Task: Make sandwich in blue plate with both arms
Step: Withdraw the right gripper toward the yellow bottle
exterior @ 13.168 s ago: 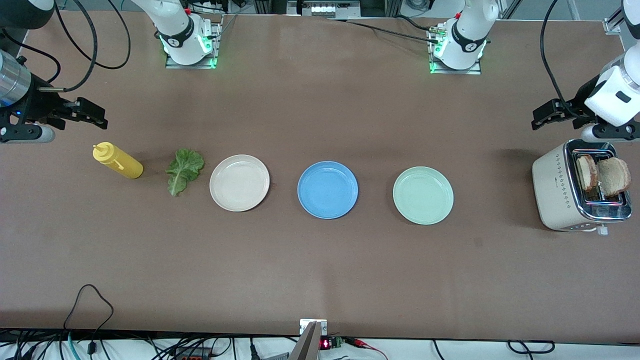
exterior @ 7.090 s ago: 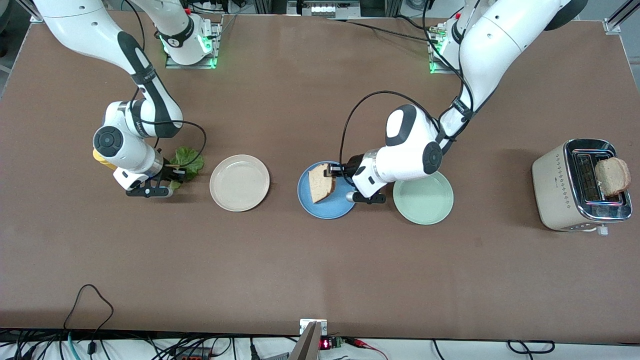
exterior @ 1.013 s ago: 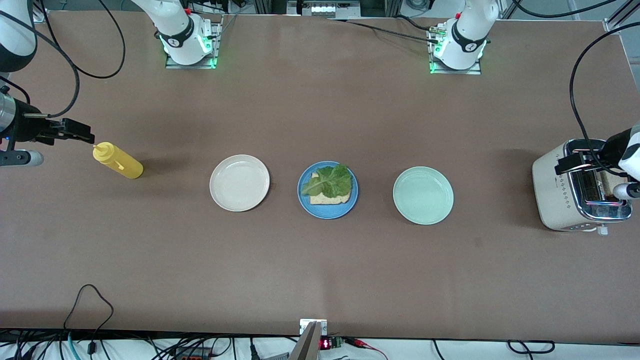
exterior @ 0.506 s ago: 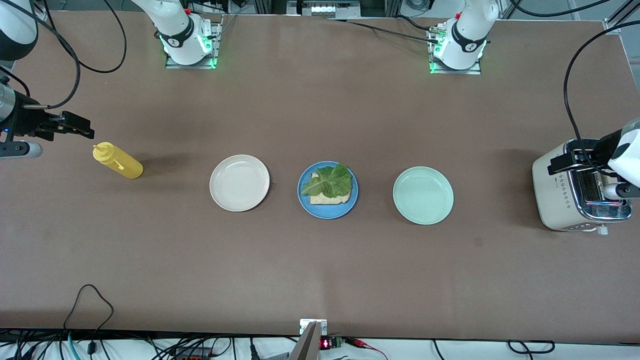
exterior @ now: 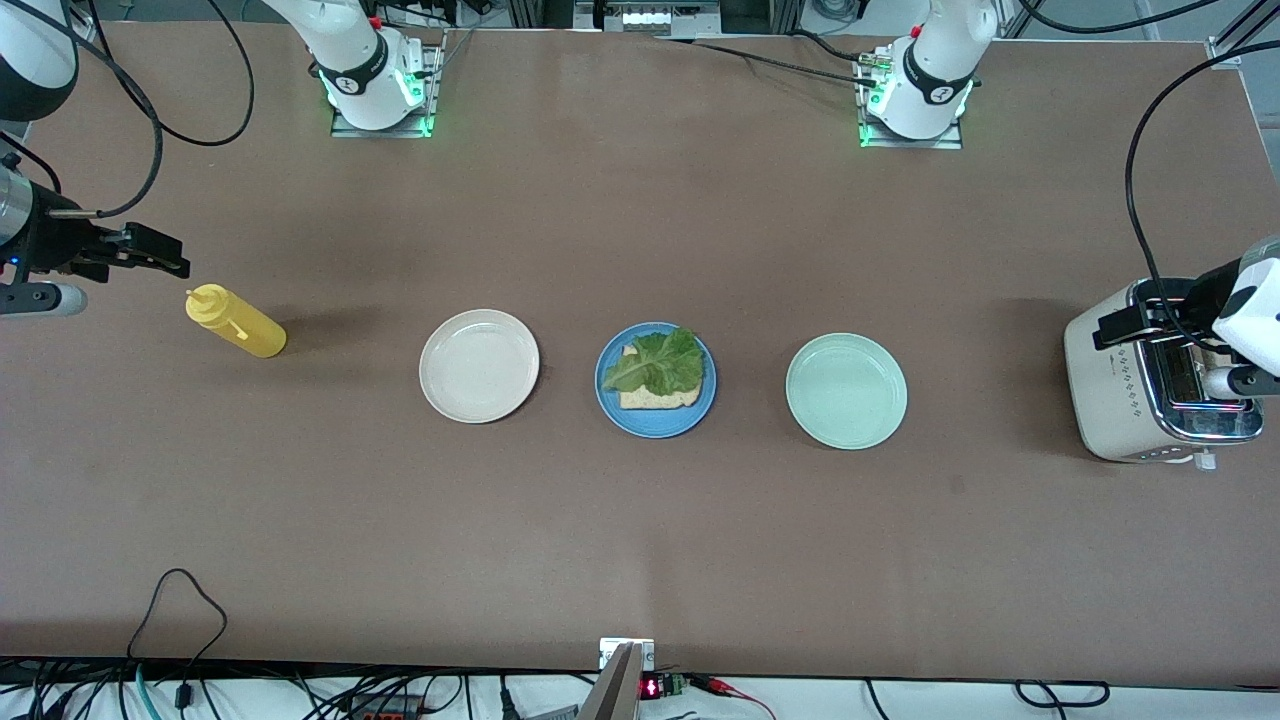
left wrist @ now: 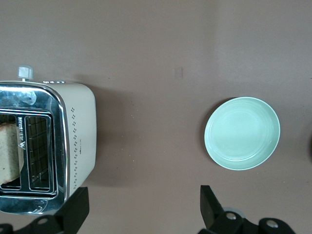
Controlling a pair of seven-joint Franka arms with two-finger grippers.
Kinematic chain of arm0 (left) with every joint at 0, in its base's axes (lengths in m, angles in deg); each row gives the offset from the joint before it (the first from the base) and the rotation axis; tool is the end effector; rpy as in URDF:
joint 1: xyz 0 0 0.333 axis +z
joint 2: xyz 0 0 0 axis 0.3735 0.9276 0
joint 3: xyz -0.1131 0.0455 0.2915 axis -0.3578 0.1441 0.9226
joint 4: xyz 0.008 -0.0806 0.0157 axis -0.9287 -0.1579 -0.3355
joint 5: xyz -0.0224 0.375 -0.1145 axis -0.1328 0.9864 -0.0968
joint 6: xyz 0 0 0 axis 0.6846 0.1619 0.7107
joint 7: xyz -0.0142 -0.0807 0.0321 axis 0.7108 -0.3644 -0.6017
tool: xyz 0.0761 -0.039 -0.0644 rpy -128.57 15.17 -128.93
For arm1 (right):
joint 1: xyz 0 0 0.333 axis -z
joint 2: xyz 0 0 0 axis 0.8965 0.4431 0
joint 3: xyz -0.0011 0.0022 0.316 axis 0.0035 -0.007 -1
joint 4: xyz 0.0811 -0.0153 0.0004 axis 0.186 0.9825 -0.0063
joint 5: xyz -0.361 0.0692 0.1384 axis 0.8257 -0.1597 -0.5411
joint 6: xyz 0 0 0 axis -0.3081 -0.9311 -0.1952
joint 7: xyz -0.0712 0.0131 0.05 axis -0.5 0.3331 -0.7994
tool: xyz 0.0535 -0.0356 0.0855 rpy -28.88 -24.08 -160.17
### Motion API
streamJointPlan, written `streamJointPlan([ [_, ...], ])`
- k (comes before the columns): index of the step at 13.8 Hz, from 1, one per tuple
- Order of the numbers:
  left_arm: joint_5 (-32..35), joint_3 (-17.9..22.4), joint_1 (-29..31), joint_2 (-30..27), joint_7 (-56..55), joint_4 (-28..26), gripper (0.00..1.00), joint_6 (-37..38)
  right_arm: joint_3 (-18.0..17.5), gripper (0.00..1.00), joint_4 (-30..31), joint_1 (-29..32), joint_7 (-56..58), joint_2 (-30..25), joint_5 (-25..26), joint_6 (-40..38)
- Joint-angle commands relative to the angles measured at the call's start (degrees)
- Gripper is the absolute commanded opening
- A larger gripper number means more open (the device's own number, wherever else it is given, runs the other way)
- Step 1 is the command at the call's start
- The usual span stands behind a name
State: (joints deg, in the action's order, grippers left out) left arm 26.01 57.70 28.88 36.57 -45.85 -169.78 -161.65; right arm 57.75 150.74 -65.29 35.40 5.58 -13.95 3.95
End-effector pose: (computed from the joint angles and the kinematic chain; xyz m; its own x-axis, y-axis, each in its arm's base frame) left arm 0.6256 0.0493 0.5251 0.9948 0.0659 -0.0775 0.0669 -0.9977 0.0097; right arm 0.5763 -0.0300 0.5459 0.9905 0.0690 -0.1190 0.0684 -0.9976 -0.0091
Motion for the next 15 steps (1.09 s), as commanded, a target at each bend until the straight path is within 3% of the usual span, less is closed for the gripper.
streamJointPlan([
  [1,0.91,-0.16,-0.18,-0.61,0.89,0.37,1.00,0.65,-0.46,1.00,1.51,0.19,0.76,-1.35,0.71,0.78],
  [5,1.00,-0.16,-0.27,-0.61,0.89,0.37,1.00,0.65,-0.64,1.00,1.85,0.10,2.06,-0.73,0.62,0.69],
  [9,1.00,-0.16,-0.27,-0.61,0.89,0.37,1.00,0.65,-0.11,1.00,5.36,1.67,12.06,-1.35,0.89,0.87],
  [15,0.91,-0.77,-0.18,-0.70,0.89,0.37,1.00,0.65,-0.02,1.00,10.47,14.05,46.13,-0.91,-0.43,1.66],
])
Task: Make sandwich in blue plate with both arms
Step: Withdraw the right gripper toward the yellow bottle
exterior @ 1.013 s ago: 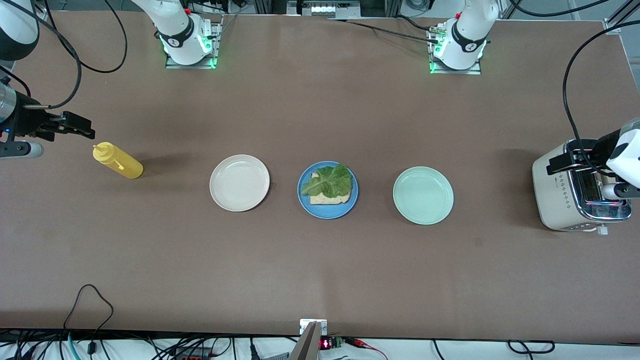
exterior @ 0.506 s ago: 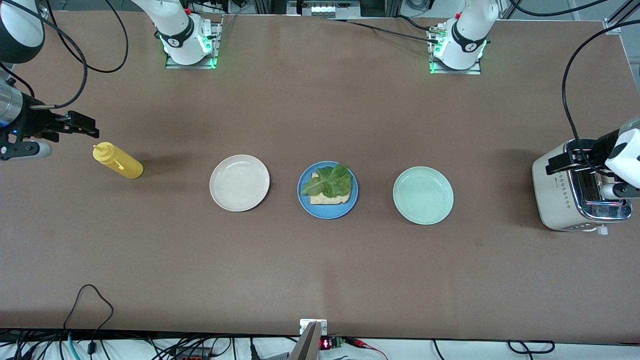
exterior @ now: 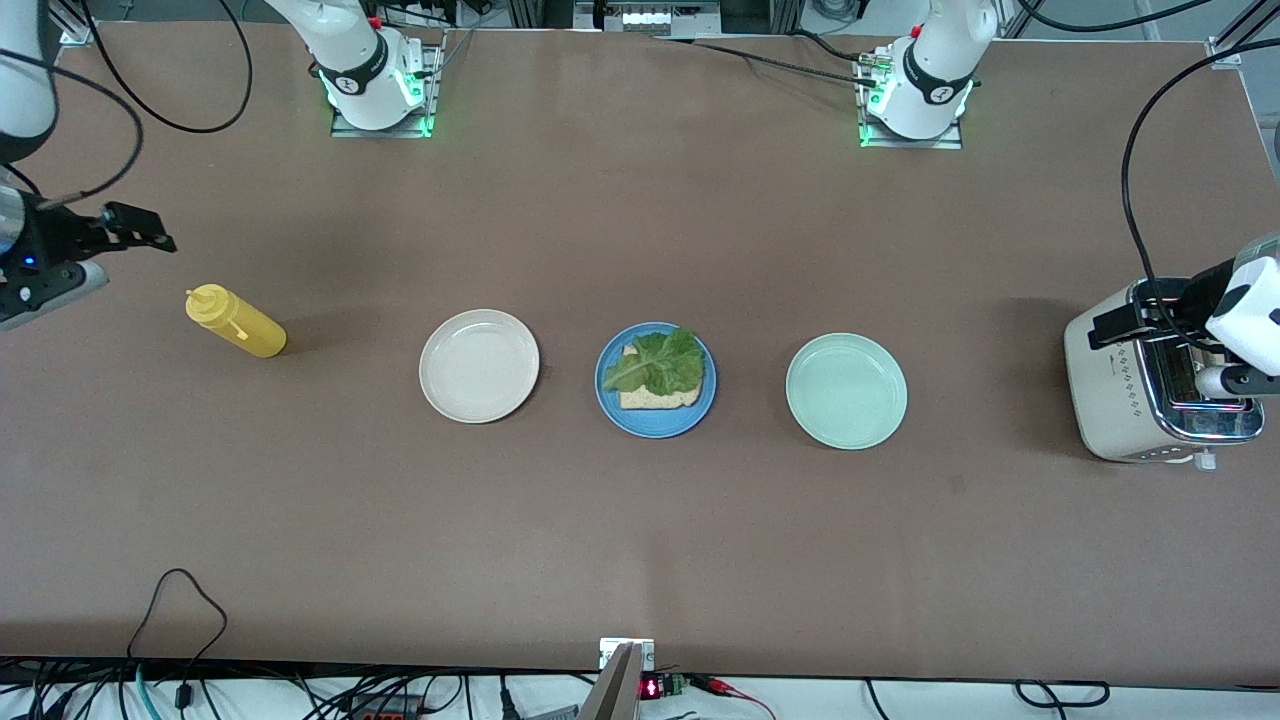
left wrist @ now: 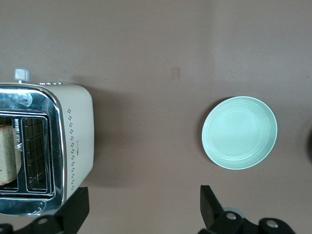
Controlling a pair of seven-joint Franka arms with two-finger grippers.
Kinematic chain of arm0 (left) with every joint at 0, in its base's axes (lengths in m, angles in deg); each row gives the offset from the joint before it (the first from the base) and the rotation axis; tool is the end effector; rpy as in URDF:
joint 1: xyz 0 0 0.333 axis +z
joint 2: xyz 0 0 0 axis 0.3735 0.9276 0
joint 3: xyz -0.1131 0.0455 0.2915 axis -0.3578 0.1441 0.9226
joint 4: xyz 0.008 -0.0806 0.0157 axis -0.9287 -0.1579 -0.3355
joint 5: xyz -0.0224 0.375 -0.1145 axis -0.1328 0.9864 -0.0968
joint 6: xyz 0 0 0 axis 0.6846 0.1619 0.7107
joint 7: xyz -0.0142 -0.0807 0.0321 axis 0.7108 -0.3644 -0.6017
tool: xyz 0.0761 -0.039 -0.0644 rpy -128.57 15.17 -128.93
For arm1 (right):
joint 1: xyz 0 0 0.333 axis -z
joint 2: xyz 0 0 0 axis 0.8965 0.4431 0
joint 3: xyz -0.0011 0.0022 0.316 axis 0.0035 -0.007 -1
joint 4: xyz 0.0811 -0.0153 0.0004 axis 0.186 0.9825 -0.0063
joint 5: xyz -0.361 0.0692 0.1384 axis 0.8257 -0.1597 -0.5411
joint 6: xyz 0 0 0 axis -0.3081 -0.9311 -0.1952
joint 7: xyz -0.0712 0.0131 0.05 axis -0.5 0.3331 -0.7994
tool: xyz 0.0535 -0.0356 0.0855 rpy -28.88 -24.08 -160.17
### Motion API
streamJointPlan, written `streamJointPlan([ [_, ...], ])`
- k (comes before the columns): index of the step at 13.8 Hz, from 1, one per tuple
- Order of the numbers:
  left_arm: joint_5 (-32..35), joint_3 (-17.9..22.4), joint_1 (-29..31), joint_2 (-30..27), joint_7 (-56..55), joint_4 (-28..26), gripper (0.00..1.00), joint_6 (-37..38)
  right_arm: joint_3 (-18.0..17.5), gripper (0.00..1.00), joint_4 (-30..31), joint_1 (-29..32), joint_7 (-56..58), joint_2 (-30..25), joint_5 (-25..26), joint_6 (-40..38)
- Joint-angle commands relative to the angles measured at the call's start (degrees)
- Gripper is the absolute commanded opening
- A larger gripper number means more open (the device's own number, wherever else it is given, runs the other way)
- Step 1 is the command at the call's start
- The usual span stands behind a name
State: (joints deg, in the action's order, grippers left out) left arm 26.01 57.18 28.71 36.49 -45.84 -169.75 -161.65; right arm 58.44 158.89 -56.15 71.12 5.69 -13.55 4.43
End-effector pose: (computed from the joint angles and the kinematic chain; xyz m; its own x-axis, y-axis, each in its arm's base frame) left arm 0.6258 0.0423 0.5263 0.9957 0.0539 -0.0755 0.0549 -0.9984 0.0118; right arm 0.5461 -0.1252 0.4802 0.8426 0.5023 -0.1944 0.4776 -0.8636 -0.1617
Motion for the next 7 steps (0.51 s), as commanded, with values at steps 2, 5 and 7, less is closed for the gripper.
streamJointPlan([
  [2,0.91,-0.26,-0.01,-0.62,0.88,0.34,1.00,0.65,-0.71,1.00,3.19,10.09,22.28,0.11,-3.98,1.44],
  [5,0.91,-0.26,-0.01,-0.62,0.88,0.34,1.00,0.65,-0.71,1.00,3.46,17.30,41.79,4.32,-11.35,2.32],
  [7,0.91,-0.26,-0.01,-0.62,0.88,0.25,1.00,0.65,-0.71,1.00,3.46,21.34,53.66,7.75,-16.45,2.32],
])
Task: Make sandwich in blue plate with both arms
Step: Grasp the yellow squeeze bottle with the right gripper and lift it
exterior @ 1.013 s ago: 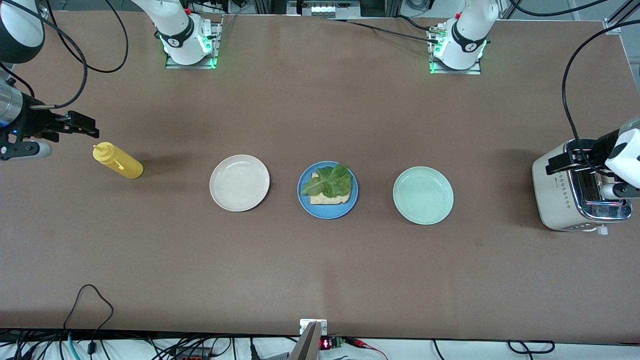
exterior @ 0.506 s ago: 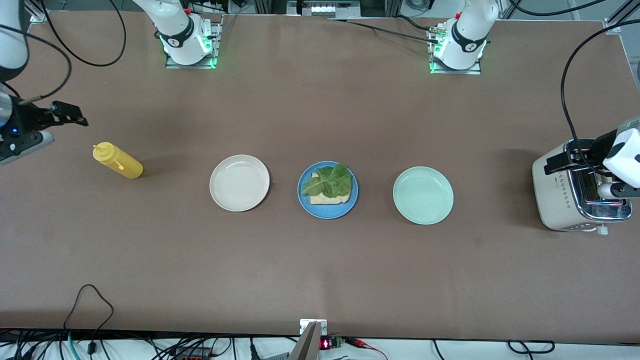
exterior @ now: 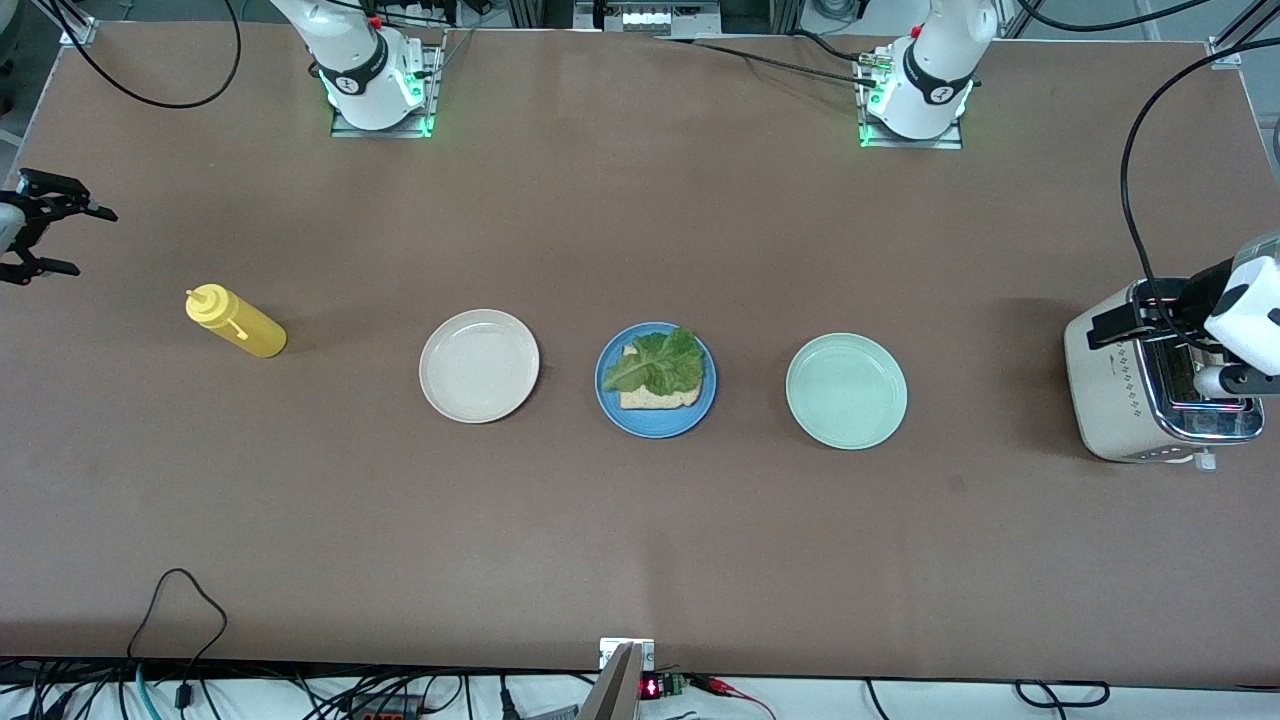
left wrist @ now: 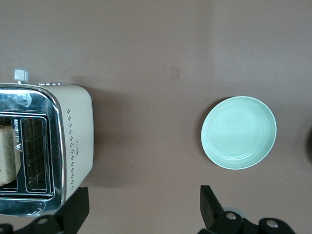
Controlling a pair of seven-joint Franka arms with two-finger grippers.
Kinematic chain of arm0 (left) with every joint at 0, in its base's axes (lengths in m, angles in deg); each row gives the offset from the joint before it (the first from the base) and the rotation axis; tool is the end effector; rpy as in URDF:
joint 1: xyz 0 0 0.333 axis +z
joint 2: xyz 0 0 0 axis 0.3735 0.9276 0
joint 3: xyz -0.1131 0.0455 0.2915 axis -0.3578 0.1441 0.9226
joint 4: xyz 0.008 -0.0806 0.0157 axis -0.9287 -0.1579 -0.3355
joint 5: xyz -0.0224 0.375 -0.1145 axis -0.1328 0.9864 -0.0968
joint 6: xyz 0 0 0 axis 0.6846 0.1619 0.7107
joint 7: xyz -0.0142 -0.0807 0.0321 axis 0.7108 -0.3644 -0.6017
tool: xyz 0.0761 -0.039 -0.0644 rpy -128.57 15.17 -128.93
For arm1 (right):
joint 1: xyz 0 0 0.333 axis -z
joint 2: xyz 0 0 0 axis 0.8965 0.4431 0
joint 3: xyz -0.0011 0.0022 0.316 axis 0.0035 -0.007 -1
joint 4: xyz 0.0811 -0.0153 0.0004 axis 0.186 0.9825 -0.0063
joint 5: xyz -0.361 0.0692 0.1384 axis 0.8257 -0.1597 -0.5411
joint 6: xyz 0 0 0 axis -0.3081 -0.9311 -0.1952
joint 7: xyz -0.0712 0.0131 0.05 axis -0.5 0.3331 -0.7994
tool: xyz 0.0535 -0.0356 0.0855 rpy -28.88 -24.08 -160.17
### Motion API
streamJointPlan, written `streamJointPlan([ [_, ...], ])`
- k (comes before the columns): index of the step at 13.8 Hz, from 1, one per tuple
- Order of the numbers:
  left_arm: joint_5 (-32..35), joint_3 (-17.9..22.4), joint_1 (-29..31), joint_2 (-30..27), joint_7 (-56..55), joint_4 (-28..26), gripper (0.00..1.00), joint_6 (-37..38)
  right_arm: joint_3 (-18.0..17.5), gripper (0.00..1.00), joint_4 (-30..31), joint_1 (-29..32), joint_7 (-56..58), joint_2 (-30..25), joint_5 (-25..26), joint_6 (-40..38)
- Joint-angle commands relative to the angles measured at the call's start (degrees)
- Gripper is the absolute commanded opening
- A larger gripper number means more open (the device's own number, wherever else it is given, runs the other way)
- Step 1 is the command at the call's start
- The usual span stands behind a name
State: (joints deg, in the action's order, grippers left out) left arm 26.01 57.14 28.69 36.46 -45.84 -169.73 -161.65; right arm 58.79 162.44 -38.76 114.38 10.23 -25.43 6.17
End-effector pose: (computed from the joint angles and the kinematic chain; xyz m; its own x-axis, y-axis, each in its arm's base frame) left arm 0.6258 0.0417 0.5268 0.9958 0.0529 -0.0746 0.0539 -0.9985 0.0119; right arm 0.4945 -0.2682 0.4118 0.6268 0.7664 0.1401 0.7514 -0.5471 -0.3689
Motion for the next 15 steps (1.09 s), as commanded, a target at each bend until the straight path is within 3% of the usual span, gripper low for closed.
streamJointPlan([
  [1,0.91,-0.22,0.01,-0.59,0.87,0.24,1.00,0.64,-1.06,1.00,-0.08,5.62,16.64,4.88,-7.20,0.49],
  [4,1.00,-0.22,0.01,-0.59,0.87,0.33,1.00,0.64,-1.06,1.00,-0.17,9.59,31.51,9.45,-14.32,-0.99],
  [10,0.91,-0.22,0.01,-0.59,0.96,0.33,1.00,0.64,-1.06,1.00,-1.75,13.55,46.38,18.24,-27.59,-8.47],
  [15,0.91,-0.31,0.10,-0.59,1.05,0.24,1.00,0.64,-1.06,1.00,-5.80,13.64,52.28,25.36,-32.61,-9.97],
])
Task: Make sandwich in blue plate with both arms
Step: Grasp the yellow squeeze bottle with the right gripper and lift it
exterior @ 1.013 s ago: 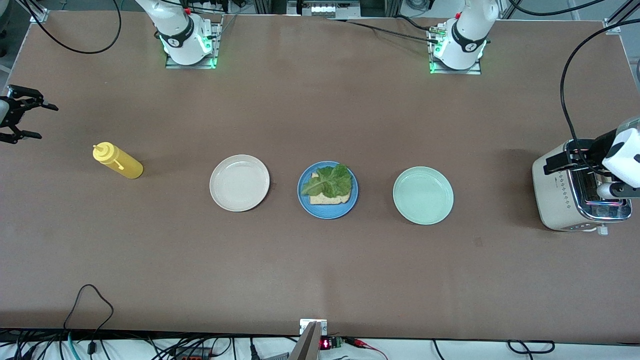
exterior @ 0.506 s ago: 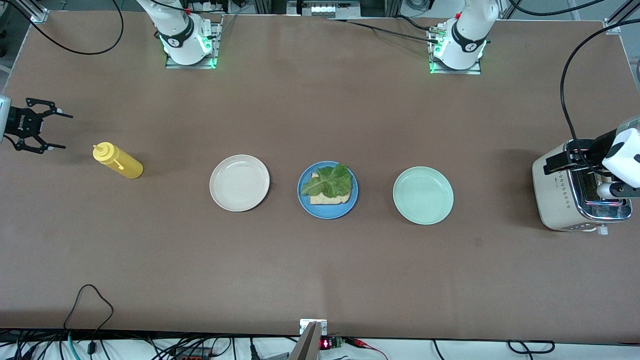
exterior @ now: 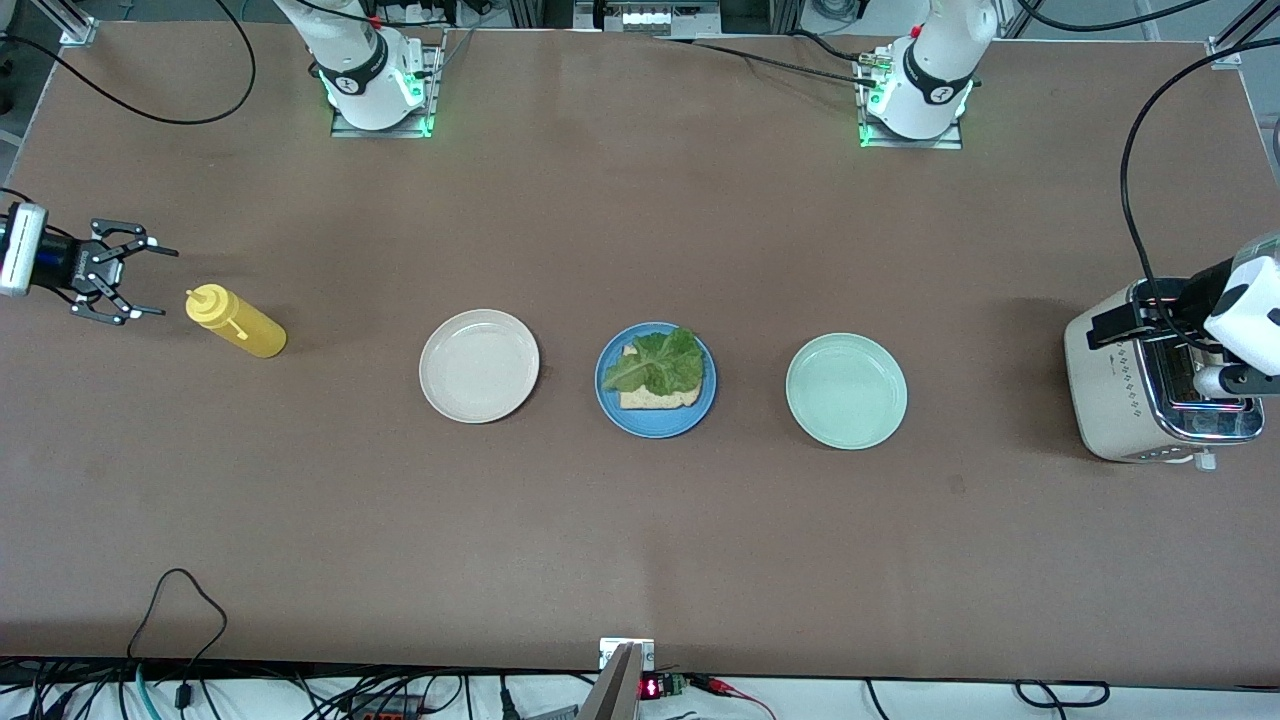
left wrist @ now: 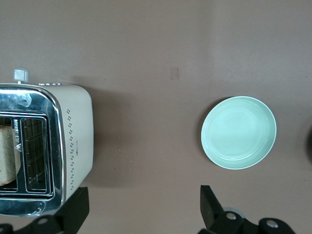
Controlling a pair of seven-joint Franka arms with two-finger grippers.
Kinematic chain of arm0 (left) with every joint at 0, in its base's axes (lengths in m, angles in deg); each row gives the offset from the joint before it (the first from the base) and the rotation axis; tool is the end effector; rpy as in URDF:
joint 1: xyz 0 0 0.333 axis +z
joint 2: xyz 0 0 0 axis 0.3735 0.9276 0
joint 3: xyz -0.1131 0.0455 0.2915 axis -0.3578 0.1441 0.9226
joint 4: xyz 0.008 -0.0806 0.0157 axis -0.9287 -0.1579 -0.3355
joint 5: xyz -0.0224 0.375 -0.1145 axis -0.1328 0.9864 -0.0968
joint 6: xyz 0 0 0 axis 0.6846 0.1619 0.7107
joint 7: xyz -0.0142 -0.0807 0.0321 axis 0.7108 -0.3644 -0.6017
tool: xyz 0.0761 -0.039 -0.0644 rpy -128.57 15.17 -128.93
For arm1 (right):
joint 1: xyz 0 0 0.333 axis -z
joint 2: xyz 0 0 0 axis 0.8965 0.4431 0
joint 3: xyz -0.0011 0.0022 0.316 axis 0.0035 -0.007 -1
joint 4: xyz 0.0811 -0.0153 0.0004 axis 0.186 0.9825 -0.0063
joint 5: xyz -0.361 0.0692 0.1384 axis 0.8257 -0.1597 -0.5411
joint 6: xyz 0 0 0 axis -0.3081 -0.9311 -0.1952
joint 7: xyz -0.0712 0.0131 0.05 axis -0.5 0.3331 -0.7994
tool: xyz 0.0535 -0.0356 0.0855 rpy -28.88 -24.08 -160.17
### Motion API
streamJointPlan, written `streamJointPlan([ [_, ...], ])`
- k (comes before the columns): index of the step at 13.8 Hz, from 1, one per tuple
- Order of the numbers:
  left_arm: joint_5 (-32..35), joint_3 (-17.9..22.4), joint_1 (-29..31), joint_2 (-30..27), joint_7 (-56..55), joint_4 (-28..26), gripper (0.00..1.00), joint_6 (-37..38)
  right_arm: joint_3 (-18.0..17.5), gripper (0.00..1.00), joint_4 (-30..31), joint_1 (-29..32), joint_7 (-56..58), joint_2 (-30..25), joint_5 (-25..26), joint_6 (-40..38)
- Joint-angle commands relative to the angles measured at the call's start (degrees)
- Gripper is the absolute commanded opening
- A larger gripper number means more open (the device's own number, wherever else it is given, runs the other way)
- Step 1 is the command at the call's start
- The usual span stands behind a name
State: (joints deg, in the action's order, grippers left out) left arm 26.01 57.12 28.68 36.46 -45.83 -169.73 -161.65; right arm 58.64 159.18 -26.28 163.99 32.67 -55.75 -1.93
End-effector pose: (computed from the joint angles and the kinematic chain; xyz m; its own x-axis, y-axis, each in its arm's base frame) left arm 0.6258 0.0414 0.5268 0.9958 0.0522 -0.0746 0.0532 -0.9985 0.0120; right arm 0.4686 -0.3309 0.2276 0.2382 0.5020 0.8314 0.9712 -0.1321 -0.1985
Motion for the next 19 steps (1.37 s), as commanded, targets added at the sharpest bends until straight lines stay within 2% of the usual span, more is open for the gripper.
streamJointPlan([
  [1,0.91,-0.29,0.10,-0.58,1.04,0.23,1.00,0.64,-0.91,1.00,-2.54,1.17,3.64,3.80,-3.35,-1.87],
  [8,0.91,-0.29,0.10,-0.58,1.04,0.23,1.00,0.64,-1.43,1.00,-6.13,0.81,8.22,12.33,-6.70,-1.25],
  [19,0.82,-0.29,0.10,-0.58,1.92,0.23,1.00,0.64,-1.70,1.00,-6.41,-2.26,9.01,14.97,-9.25,-1.16],
])
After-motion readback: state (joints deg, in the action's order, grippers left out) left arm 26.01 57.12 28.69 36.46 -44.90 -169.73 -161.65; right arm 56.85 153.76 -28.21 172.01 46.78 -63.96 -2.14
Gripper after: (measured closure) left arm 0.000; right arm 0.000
